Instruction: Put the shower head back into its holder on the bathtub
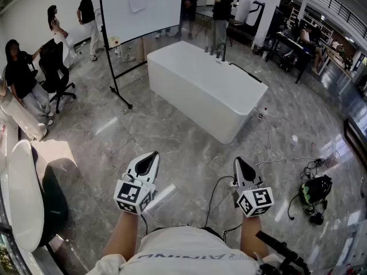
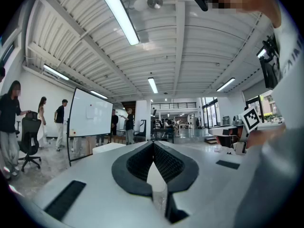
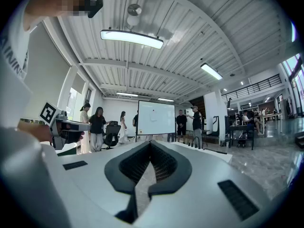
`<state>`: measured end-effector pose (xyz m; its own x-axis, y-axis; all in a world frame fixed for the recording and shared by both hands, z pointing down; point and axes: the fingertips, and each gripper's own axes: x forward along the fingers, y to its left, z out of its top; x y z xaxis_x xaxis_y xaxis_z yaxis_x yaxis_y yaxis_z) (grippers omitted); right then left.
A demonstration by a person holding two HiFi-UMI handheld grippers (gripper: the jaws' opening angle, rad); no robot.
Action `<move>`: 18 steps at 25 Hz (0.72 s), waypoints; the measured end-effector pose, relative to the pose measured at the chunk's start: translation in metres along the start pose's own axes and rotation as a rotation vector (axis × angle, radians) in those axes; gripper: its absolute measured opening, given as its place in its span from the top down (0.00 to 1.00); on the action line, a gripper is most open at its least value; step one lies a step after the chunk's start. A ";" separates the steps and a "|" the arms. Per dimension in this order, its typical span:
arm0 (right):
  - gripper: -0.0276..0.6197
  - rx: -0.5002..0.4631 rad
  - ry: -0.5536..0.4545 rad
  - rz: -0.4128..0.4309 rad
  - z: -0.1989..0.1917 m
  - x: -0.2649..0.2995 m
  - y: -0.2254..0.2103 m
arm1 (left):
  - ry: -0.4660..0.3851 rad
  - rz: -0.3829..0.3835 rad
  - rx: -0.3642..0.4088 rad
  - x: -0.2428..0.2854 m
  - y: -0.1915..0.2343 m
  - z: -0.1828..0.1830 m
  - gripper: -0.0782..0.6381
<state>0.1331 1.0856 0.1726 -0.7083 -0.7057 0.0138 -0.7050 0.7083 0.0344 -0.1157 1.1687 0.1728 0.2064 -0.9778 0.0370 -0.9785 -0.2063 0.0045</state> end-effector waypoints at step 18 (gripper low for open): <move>0.94 0.039 -0.005 0.031 -0.005 -0.001 -0.017 | 0.027 0.006 -0.015 0.012 -0.015 -0.002 0.87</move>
<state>0.1454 1.0741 0.1766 -0.7296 -0.6838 0.0089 -0.6838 0.7296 -0.0049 -0.0984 1.1603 0.1751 0.2010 -0.9775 0.0642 -0.9796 -0.2001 0.0191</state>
